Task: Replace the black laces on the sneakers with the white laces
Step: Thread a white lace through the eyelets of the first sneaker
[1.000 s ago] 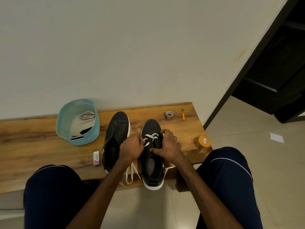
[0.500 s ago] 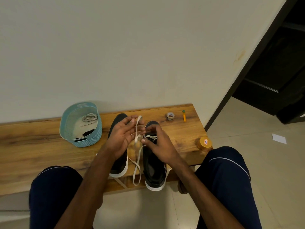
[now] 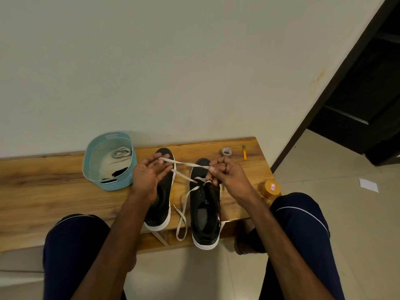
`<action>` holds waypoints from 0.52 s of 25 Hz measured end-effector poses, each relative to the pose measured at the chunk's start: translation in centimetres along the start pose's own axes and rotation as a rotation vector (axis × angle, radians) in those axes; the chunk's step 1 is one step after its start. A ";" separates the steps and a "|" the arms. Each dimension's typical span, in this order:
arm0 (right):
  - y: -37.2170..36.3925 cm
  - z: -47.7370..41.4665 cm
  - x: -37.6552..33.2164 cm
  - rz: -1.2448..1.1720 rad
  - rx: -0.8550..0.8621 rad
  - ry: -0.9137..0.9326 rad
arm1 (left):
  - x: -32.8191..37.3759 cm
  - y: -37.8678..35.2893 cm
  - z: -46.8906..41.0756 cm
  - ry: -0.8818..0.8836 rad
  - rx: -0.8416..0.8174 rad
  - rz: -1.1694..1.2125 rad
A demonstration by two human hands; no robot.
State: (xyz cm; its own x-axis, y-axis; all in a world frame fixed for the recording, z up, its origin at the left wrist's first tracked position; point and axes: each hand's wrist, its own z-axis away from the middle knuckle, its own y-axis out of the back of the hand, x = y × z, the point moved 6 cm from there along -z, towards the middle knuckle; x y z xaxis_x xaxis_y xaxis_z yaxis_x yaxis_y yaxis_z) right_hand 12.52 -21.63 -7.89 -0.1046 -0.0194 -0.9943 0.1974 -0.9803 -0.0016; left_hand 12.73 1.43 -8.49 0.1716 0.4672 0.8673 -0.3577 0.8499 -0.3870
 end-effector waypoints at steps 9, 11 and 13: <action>1.9 0.5 -0.6 0.328 0.018 0.047 | -0.8 -0.5 0.7 -0.412 0.040 -1.242; 0.9 0.6 -0.6 0.430 -0.002 0.084 | -0.9 -2.4 1.6 -0.611 -0.074 -1.324; -0.3 0.7 -0.2 0.563 -0.033 0.113 | -2.2 -4.5 2.5 -0.567 -0.384 -1.133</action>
State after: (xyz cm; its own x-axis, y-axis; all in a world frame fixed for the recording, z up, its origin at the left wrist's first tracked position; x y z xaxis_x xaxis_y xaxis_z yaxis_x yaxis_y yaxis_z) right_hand 11.83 -21.45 -7.57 0.1300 -0.5139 -0.8480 0.2229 -0.8182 0.5300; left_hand 11.67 -4.01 -7.94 -0.2374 -0.6288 0.7404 0.0252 0.7580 0.6518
